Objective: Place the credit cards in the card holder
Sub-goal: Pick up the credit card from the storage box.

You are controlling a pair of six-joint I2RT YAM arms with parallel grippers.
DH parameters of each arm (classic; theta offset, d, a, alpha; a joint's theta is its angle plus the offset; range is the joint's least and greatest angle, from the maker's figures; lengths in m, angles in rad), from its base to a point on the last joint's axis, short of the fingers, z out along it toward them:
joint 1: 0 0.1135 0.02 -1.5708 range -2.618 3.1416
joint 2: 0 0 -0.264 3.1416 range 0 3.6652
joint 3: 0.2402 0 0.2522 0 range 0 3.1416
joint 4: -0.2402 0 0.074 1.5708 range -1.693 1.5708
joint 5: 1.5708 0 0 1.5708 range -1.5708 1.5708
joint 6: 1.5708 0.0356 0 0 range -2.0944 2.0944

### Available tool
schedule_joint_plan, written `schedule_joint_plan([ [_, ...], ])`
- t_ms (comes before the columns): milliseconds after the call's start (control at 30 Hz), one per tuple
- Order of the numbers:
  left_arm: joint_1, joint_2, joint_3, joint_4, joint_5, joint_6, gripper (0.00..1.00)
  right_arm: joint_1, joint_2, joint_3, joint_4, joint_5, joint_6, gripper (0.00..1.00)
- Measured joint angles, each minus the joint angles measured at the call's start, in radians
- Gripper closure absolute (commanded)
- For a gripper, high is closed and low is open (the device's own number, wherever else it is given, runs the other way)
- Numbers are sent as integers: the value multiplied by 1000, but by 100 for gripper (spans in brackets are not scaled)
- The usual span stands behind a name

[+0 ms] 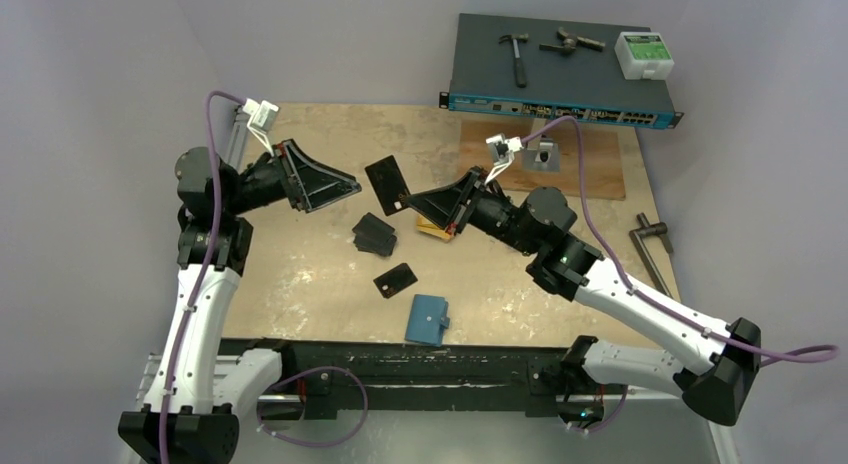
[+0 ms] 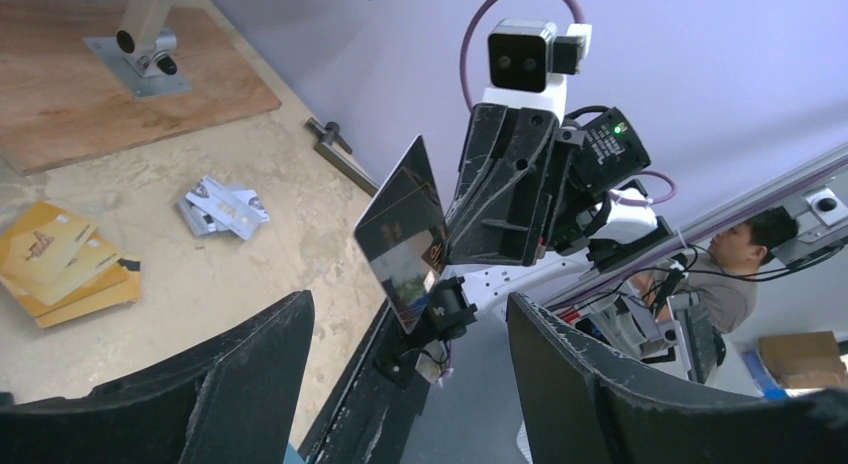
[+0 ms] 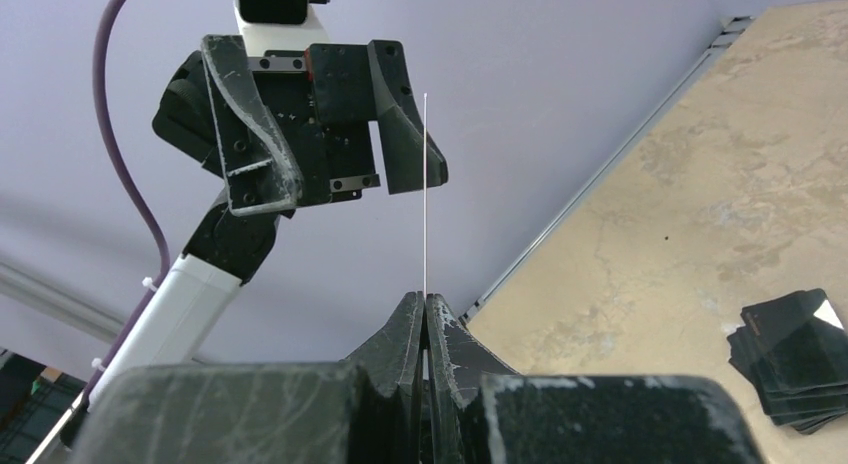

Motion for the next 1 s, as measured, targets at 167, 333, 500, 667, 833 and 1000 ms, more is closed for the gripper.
schedule_joint_plan([
  [167,-8,-7,-9,48,2,-43,43,10,17,0,22,11,18,100],
  [333,-20,-8,-31,92,-2,-93,51,14,32,0,56,26,34,100],
  [500,-45,-8,-33,113,-6,-115,52,16,60,0,97,26,59,100],
  [667,-50,-8,-42,117,-13,-117,58,18,75,0,114,25,71,100],
  [833,-51,-8,-48,117,-21,-120,59,20,81,0,124,25,78,100],
  [1000,-51,-6,-49,132,-21,-140,65,26,97,0,132,25,87,100],
])
